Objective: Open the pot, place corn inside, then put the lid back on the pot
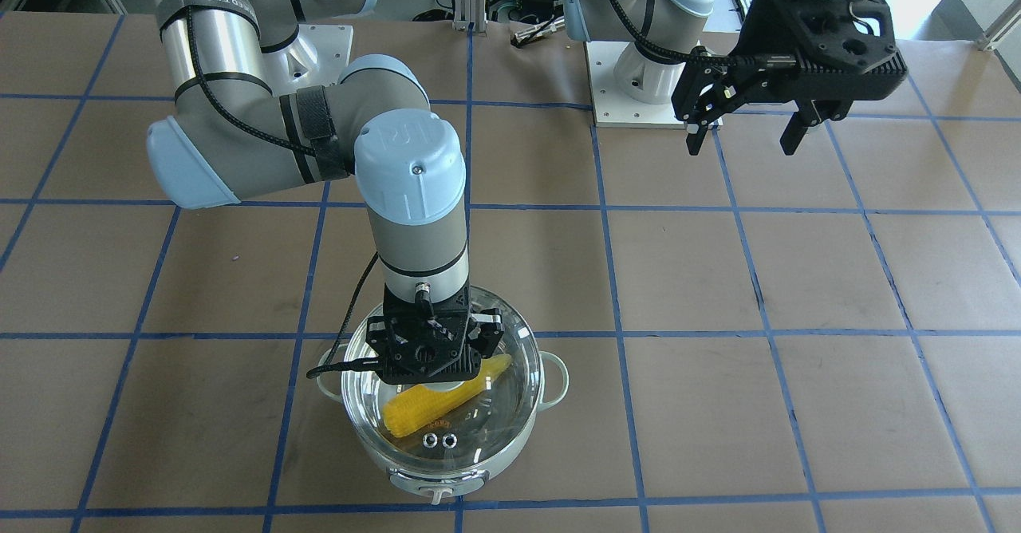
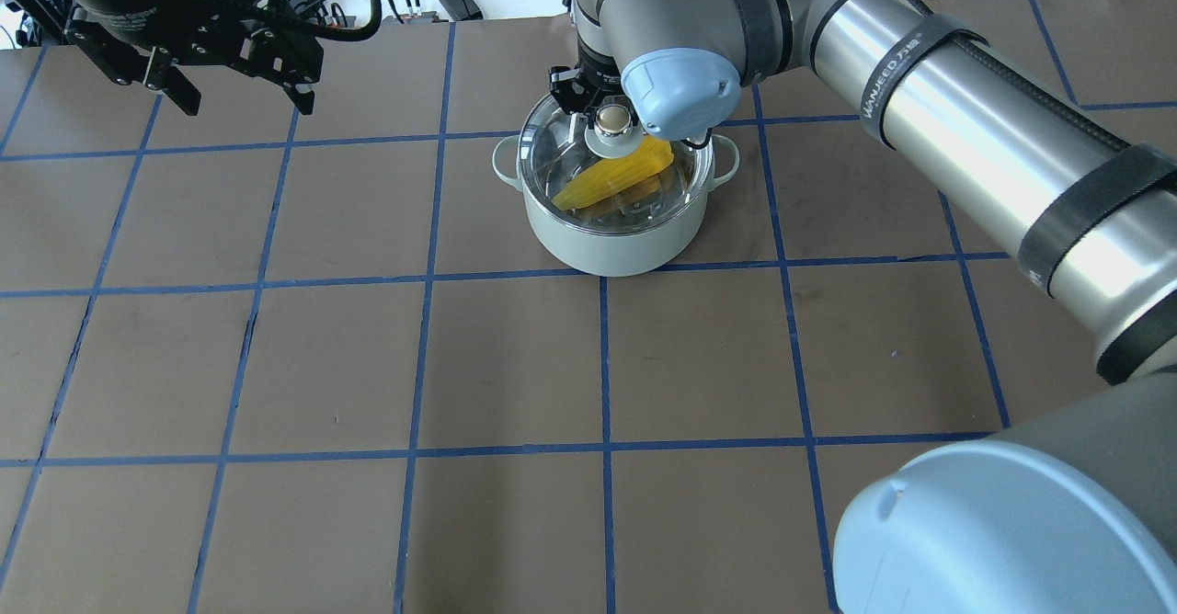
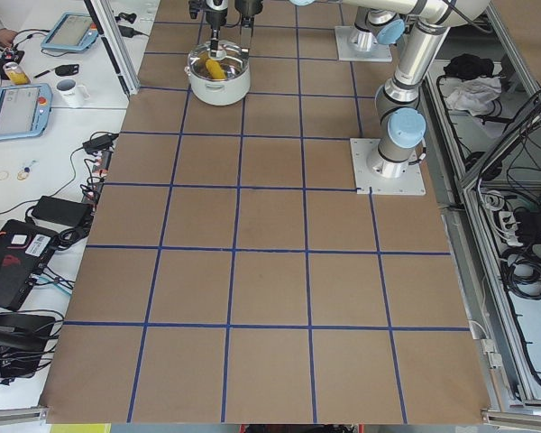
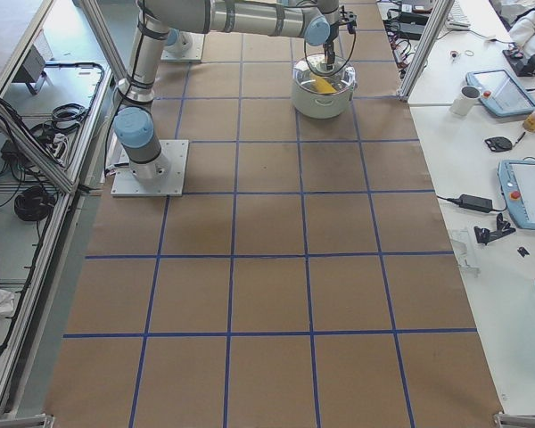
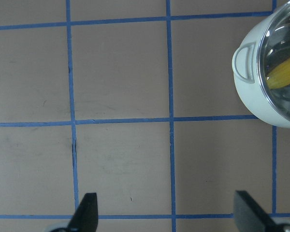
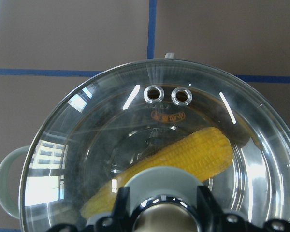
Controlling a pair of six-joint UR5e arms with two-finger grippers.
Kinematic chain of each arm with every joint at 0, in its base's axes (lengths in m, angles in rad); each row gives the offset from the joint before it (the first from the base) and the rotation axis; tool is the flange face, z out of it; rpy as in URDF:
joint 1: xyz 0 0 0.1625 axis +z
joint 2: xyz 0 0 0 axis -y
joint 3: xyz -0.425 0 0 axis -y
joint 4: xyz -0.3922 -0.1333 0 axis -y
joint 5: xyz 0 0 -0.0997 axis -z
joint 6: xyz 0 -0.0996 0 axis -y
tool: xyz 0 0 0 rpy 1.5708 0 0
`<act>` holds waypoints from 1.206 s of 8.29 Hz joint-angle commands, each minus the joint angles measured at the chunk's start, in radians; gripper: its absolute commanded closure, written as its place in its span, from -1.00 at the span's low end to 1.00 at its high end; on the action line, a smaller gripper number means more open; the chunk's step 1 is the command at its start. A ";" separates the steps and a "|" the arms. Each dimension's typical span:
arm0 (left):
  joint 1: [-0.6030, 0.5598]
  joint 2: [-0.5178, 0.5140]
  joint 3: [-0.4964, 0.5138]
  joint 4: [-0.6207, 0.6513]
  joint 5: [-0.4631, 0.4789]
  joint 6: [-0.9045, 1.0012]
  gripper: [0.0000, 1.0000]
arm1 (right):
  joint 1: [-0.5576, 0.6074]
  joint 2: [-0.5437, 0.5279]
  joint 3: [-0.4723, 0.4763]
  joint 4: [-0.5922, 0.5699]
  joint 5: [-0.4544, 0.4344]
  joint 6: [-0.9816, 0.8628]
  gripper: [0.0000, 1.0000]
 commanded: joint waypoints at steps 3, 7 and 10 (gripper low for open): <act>0.000 0.003 -0.001 -0.001 0.002 0.000 -1.00 | 0.000 0.002 0.007 -0.002 0.000 0.000 0.47; 0.000 0.006 -0.001 -0.003 0.002 0.000 -1.00 | -0.002 -0.002 0.018 -0.019 0.000 -0.012 -0.99; 0.000 0.005 0.000 -0.001 0.001 0.000 -1.00 | -0.017 -0.085 0.019 0.019 0.000 -0.015 -1.00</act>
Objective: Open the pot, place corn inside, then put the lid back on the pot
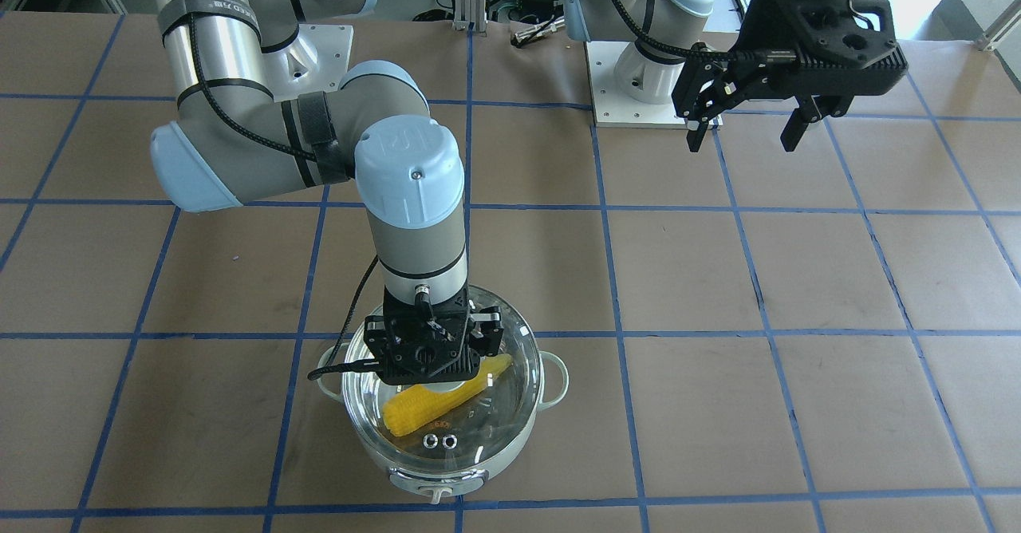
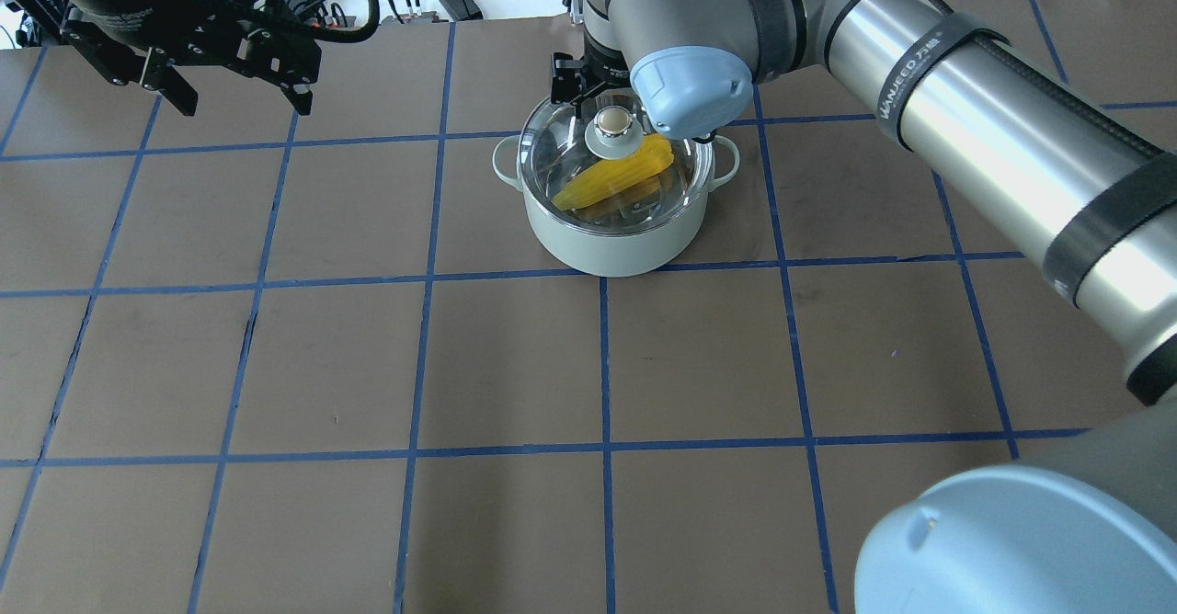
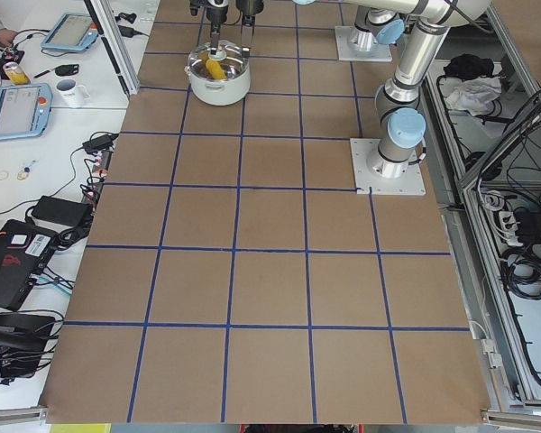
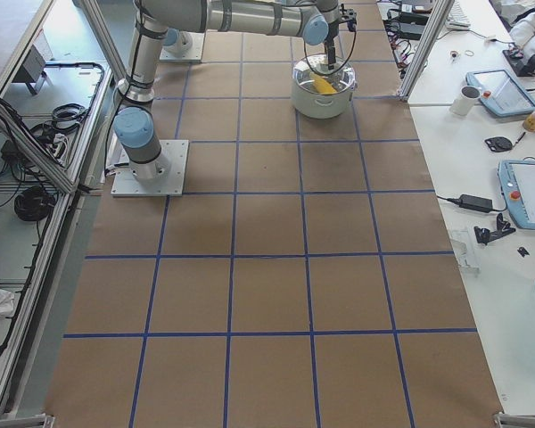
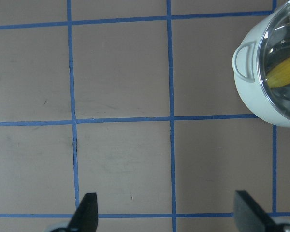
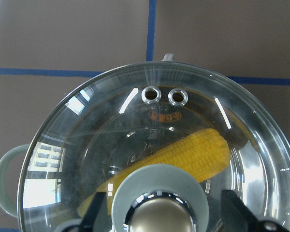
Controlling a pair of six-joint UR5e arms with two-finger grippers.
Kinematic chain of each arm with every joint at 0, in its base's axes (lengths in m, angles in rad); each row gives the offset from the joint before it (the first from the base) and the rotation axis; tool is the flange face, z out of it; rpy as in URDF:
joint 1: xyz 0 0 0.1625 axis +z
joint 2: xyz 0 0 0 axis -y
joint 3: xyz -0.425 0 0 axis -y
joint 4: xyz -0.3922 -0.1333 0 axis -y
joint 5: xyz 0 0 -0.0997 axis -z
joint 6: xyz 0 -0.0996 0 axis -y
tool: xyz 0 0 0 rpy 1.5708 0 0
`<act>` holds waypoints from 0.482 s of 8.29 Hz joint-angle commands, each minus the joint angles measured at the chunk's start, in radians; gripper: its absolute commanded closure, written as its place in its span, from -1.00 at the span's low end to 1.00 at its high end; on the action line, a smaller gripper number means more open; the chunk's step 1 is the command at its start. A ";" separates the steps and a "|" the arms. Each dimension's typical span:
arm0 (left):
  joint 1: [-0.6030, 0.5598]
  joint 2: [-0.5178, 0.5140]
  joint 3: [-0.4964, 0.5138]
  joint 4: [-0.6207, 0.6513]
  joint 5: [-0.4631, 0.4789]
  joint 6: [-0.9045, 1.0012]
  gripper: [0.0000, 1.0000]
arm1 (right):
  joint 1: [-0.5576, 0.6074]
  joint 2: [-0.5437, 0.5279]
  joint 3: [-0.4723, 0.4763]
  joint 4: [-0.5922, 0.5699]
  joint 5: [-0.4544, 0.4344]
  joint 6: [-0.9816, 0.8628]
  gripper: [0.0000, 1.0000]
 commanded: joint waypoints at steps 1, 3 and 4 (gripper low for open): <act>0.000 -0.003 0.002 0.001 0.001 0.000 -1.00 | -0.020 -0.137 0.014 0.149 -0.001 -0.001 -1.00; 0.000 -0.003 0.002 0.001 0.000 0.000 -1.00 | -0.081 -0.376 0.144 0.328 0.006 -0.036 -1.00; 0.000 -0.001 0.000 0.001 0.000 0.000 -1.00 | -0.142 -0.479 0.183 0.415 0.009 -0.045 -1.00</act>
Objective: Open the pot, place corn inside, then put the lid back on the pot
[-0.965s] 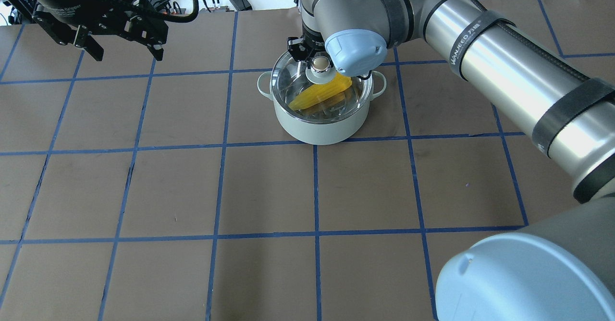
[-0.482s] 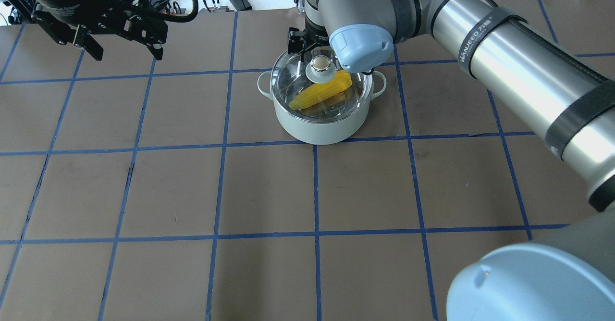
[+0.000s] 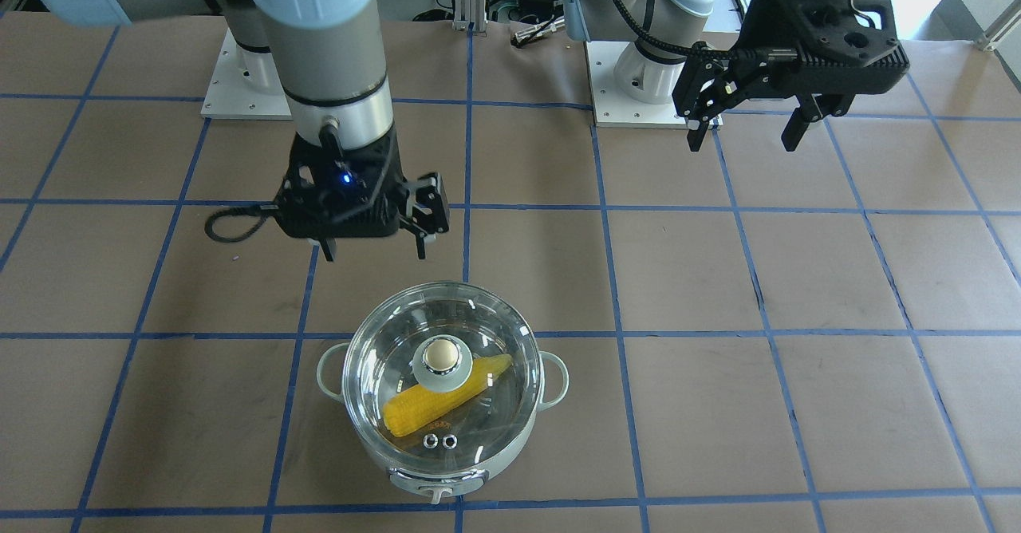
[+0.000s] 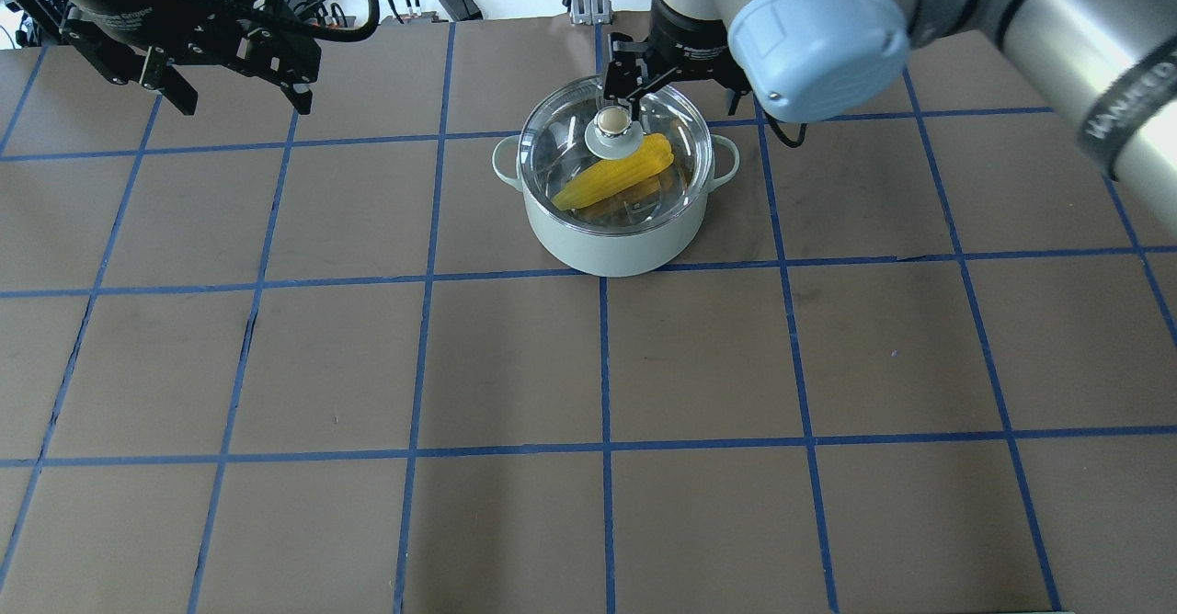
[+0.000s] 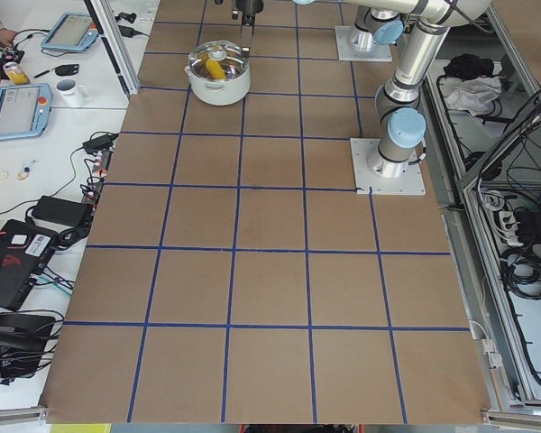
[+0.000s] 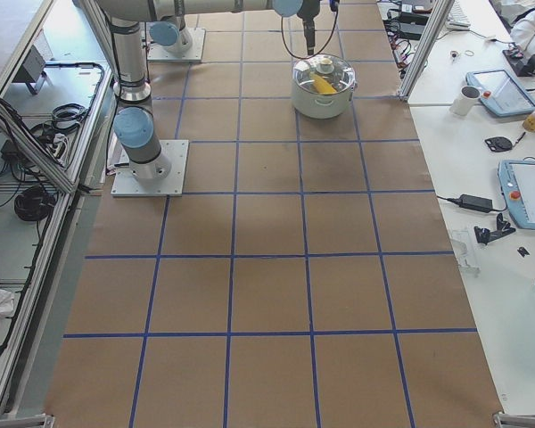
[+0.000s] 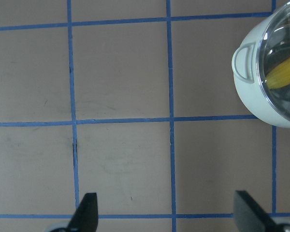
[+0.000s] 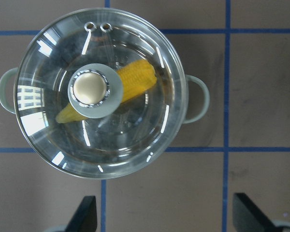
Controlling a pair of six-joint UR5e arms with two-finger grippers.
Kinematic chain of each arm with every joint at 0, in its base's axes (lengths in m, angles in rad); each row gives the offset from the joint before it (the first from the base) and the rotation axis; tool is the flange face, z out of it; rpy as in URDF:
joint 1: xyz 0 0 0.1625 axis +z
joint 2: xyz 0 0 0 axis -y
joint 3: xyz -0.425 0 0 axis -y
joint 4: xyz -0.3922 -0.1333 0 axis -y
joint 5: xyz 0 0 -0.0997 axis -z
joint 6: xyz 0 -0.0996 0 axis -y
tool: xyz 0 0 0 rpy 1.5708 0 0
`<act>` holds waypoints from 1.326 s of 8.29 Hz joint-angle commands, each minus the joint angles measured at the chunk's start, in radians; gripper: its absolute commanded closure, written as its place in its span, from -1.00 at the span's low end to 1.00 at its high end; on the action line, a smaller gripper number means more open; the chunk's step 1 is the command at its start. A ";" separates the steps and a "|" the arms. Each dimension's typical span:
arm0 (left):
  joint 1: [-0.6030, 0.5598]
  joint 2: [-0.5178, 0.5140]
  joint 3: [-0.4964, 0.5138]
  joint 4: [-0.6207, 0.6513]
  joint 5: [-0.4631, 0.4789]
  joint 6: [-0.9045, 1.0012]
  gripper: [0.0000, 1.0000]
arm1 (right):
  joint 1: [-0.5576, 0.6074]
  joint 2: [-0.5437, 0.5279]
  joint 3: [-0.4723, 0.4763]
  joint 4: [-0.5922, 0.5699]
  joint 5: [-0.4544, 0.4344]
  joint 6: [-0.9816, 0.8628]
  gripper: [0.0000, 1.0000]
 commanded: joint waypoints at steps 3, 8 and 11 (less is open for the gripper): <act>0.000 -0.002 0.002 0.000 -0.005 -0.003 -1.00 | -0.140 -0.344 0.133 0.335 0.008 -0.049 -1.00; 0.000 -0.004 0.000 0.003 -0.002 0.000 -1.00 | -0.148 -0.364 0.136 0.386 0.008 -0.125 -1.00; 0.000 -0.002 -0.001 0.002 -0.002 -0.003 -1.00 | -0.182 -0.358 0.134 0.330 -0.002 -0.133 -1.00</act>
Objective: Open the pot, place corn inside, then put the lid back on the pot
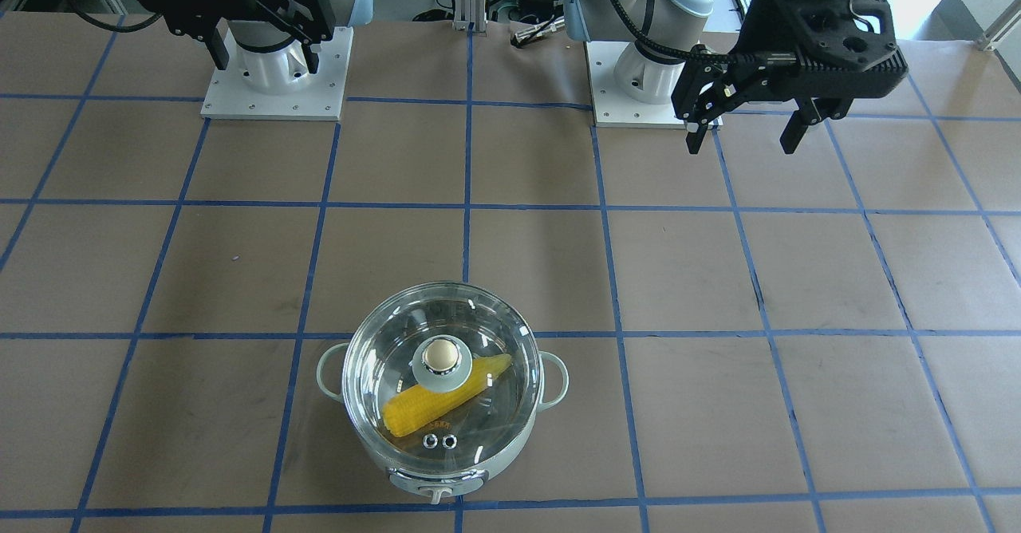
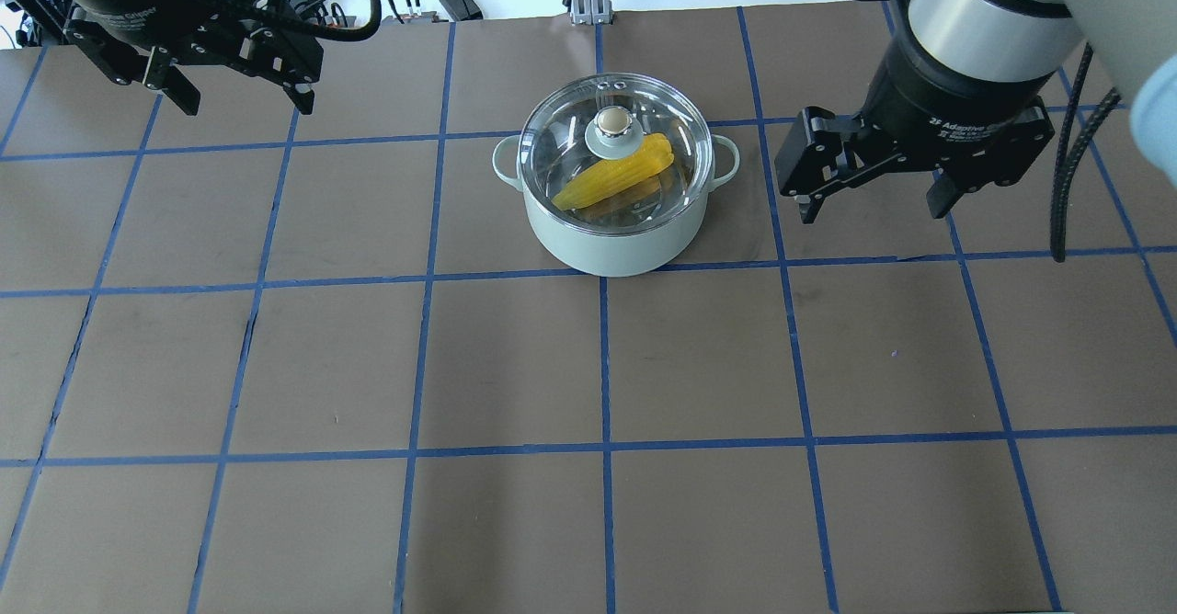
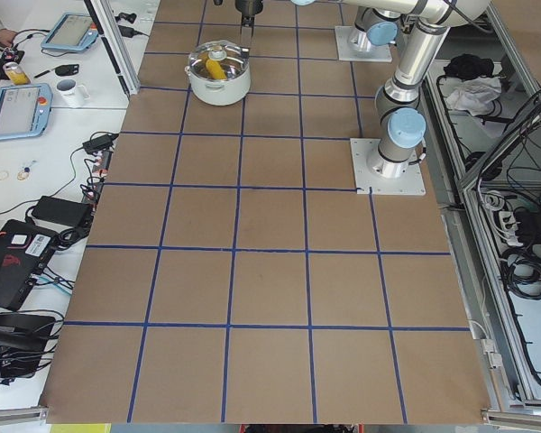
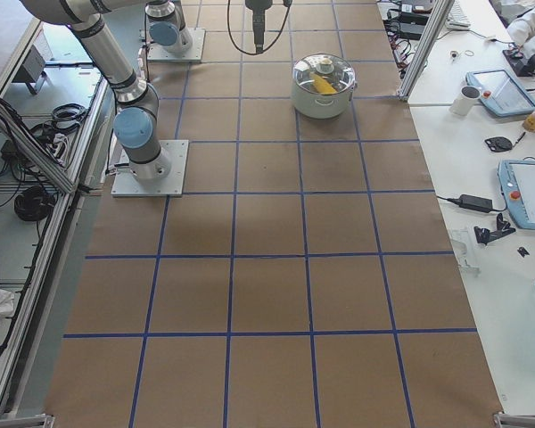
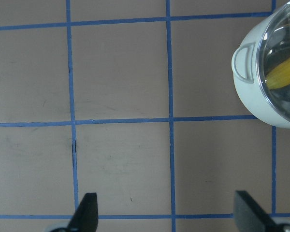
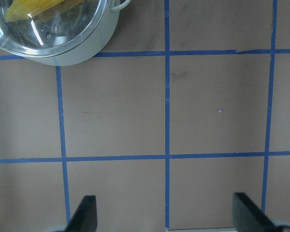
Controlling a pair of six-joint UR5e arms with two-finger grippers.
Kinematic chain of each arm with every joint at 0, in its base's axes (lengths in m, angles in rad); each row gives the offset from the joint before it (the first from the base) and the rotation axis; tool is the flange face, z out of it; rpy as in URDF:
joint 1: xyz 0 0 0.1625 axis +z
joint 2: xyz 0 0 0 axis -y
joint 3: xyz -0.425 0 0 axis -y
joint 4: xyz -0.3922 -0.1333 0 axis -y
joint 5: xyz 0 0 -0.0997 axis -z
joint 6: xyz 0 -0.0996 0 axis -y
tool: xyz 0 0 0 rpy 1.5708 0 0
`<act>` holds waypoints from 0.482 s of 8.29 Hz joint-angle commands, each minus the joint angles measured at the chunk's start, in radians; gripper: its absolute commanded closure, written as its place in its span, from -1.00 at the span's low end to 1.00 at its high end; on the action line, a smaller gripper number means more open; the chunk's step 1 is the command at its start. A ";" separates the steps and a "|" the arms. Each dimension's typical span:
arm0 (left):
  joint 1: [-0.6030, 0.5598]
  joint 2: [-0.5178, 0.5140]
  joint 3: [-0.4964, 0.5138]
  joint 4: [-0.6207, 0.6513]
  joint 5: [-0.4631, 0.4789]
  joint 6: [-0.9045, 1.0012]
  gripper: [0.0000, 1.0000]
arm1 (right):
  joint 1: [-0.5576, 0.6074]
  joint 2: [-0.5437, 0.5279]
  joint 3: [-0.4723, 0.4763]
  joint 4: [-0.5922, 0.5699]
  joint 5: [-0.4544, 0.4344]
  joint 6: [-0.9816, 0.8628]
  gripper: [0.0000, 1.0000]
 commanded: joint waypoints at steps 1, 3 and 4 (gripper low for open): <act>0.000 0.001 -0.001 0.000 -0.003 -0.011 -1.00 | -0.044 0.005 -0.001 -0.047 -0.008 -0.042 -1.00; 0.000 -0.011 -0.005 0.036 -0.004 -0.020 -1.00 | -0.046 0.005 -0.001 -0.052 -0.009 -0.062 -1.00; 0.000 -0.013 -0.012 0.047 -0.006 -0.017 -1.00 | -0.050 0.005 -0.001 -0.053 -0.006 -0.063 -1.00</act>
